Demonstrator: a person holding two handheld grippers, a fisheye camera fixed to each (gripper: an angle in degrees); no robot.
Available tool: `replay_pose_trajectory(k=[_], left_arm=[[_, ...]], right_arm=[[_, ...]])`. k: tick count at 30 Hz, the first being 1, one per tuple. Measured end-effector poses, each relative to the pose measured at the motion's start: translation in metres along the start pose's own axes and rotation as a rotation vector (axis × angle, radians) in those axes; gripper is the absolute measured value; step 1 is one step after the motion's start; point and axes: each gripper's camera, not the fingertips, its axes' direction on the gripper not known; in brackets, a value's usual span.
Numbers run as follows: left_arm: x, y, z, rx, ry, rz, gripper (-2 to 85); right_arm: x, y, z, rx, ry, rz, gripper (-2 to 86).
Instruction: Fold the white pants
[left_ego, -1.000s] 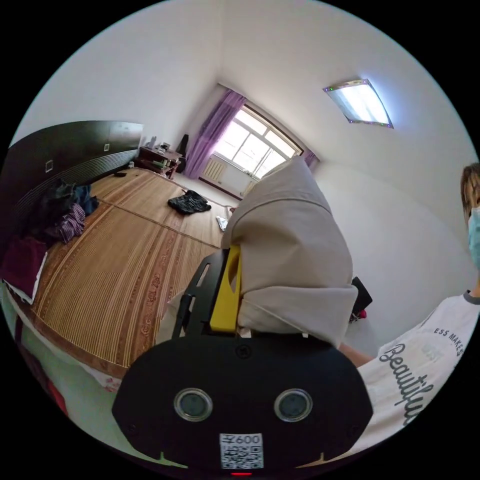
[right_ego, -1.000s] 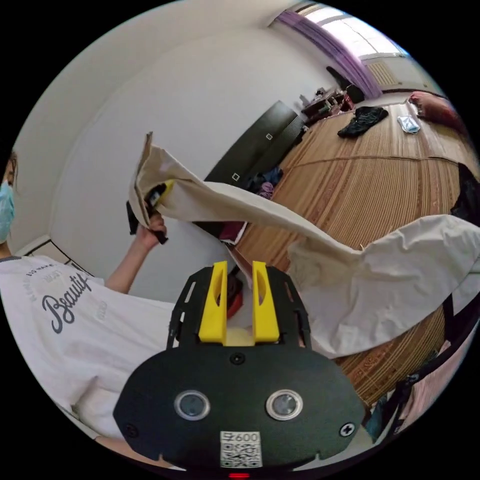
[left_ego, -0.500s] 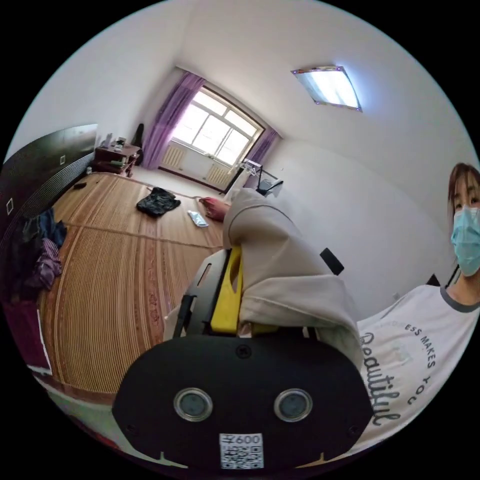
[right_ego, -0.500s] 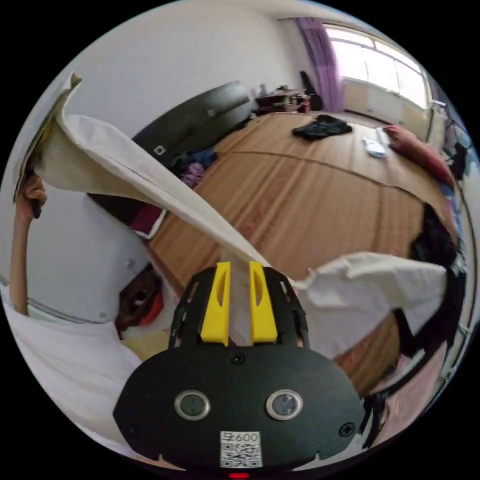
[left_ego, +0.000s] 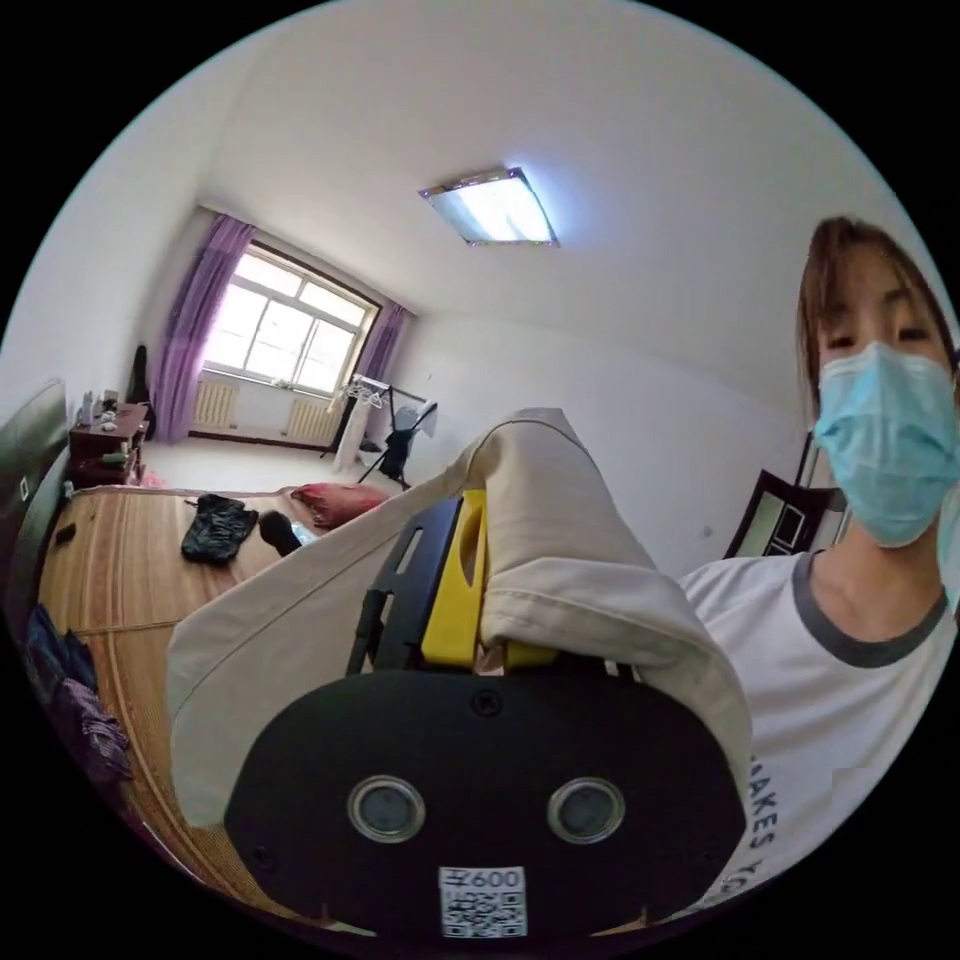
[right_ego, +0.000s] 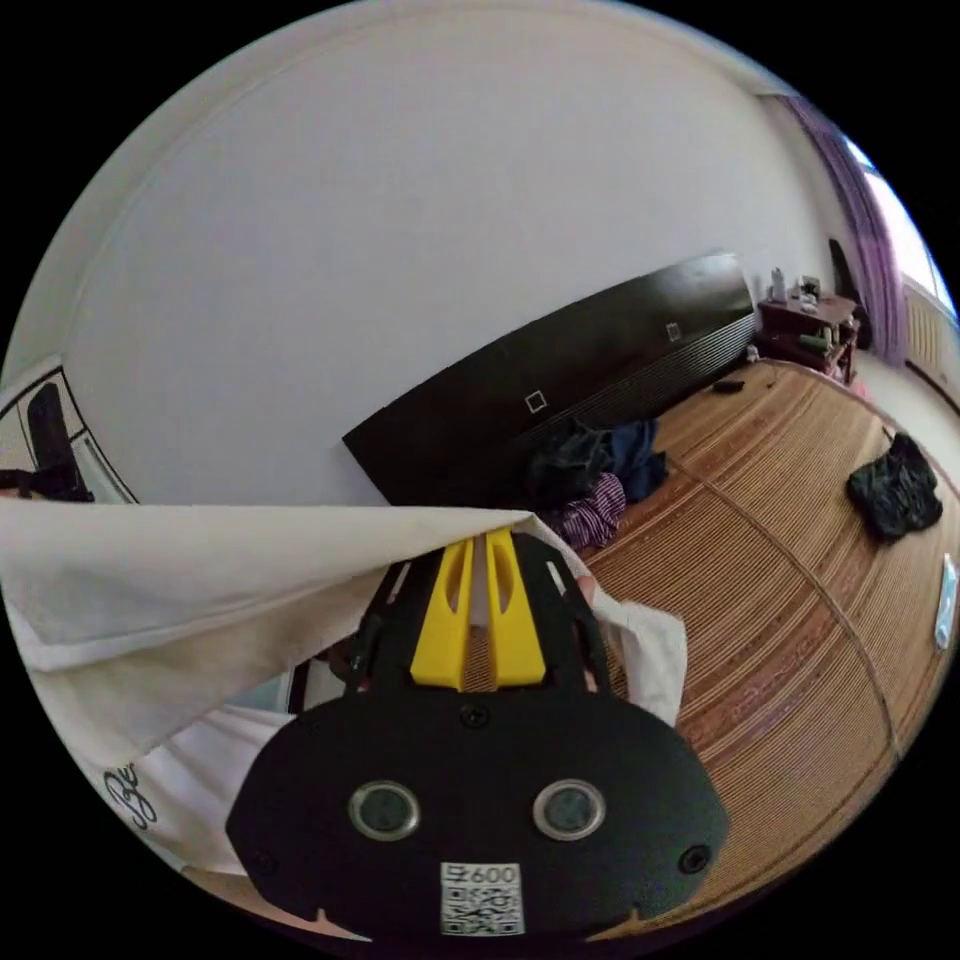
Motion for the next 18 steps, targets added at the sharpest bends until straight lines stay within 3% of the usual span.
replay_pose_trajectory(k=[5, 11, 14, 16, 18], left_arm=[[-0.001, 0.039, 0.089, -0.103, -0.182, -0.104, -0.7], [-0.021, 0.102, 0.258, -0.28, -0.19, -0.237, -0.6], [-0.022, 0.133, 0.372, -0.46, -0.2, -0.233, -0.3], [-0.014, 0.159, 0.467, -0.642, -0.026, -0.252, 0.6], [0.007, 0.186, 0.535, -0.815, 0.017, -0.222, 1.3]], right_arm=[[0.074, 0.106, -0.034, -0.066, -0.089, 0.137, -0.9], [0.141, 0.365, -0.156, 0.091, -0.07, 0.611, -0.8], [0.123, 0.501, -0.227, 0.206, 0.042, 0.848, -0.8], [0.094, 0.591, -0.273, 0.315, 0.099, 1.004, -0.8], [0.069, 0.641, -0.299, 0.364, 0.149, 1.079, -0.8]])
